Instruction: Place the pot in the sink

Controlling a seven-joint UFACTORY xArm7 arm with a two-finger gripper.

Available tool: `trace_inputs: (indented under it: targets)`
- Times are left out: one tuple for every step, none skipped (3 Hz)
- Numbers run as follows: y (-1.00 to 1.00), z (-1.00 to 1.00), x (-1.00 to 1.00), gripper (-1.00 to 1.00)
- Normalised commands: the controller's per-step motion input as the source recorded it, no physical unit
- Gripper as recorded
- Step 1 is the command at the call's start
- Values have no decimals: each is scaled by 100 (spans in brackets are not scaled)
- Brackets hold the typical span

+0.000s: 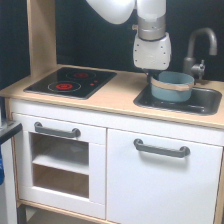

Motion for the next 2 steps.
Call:
trace_inputs:
  targets:
    - [7, -39, 12, -43]
    - [6, -36, 5, -17]
